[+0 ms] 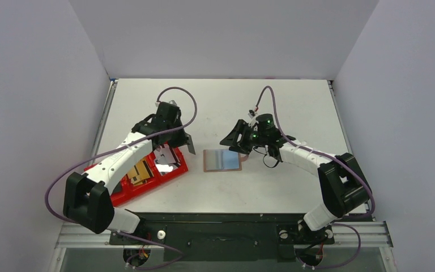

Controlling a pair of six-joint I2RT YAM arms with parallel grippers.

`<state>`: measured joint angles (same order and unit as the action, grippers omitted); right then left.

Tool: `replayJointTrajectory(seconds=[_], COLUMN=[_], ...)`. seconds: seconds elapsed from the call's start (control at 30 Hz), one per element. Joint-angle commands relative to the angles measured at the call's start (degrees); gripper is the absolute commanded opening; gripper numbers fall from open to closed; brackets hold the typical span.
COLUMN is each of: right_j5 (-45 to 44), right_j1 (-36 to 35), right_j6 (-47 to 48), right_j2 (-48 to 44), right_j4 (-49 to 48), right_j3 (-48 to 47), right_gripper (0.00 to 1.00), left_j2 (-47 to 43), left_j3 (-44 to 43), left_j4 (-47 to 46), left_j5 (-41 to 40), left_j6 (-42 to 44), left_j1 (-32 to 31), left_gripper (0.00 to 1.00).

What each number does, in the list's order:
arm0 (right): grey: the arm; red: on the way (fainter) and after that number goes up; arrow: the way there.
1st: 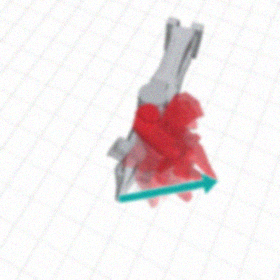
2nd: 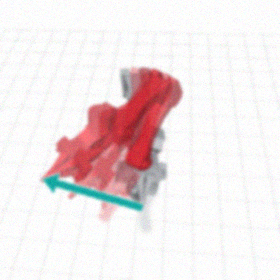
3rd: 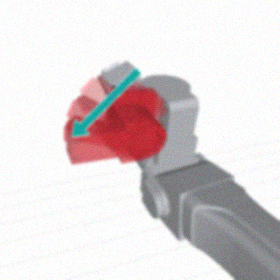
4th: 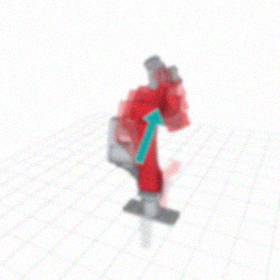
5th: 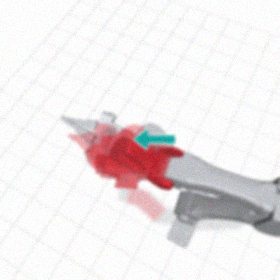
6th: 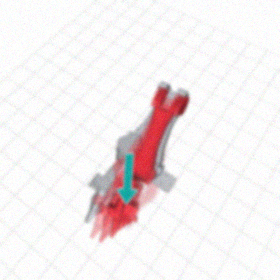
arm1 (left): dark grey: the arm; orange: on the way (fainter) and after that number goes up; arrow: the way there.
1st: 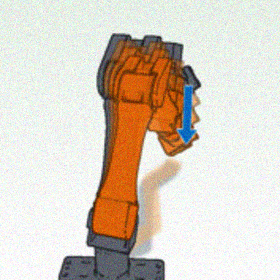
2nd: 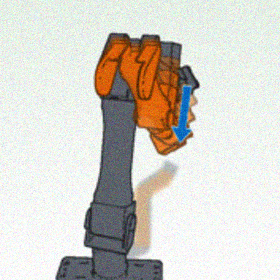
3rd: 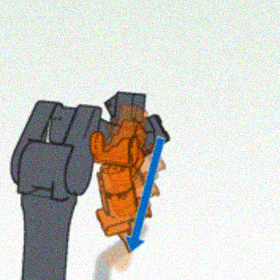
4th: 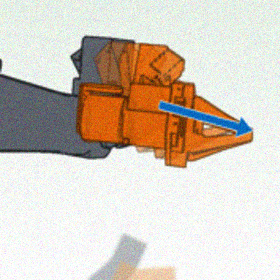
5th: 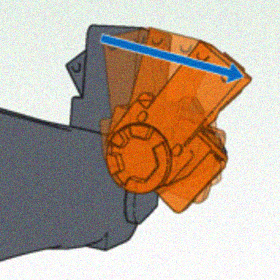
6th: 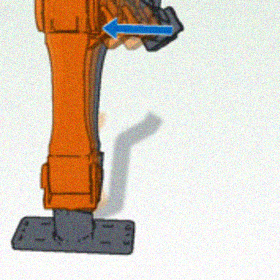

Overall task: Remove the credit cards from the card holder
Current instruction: Place the credit card in the storage box.

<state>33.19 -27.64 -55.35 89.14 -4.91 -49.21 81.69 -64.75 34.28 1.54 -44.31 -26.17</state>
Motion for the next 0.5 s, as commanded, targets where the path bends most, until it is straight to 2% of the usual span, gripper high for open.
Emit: replayJointTrajectory(seconds=[0.0,0.2,0.47], right_j5=[-1.5,-1.5,-1.6], right_j1=[-0.6,-0.9,-1.0], right_j6=[2.3,3.1,5.0], right_j2=[0.2,1.2,2.9], right_j4=[0.7,1.5,3.2], right_j3=[-2.8,-3.6,-5.0], right_gripper=[0.56,0.56,0.56], left_j2=[-4.2,-9.3,-16.6], left_j3=[-3.2,-3.9,-2.9], left_j4=[7.1,12.7,21.6], left_j5=[-9.3,-13.4,-18.2], left_j6=[2.3,3.9,6.0], left_j1=[0.1,2.4,9.4], left_gripper=[0.0,0.0,0.0])
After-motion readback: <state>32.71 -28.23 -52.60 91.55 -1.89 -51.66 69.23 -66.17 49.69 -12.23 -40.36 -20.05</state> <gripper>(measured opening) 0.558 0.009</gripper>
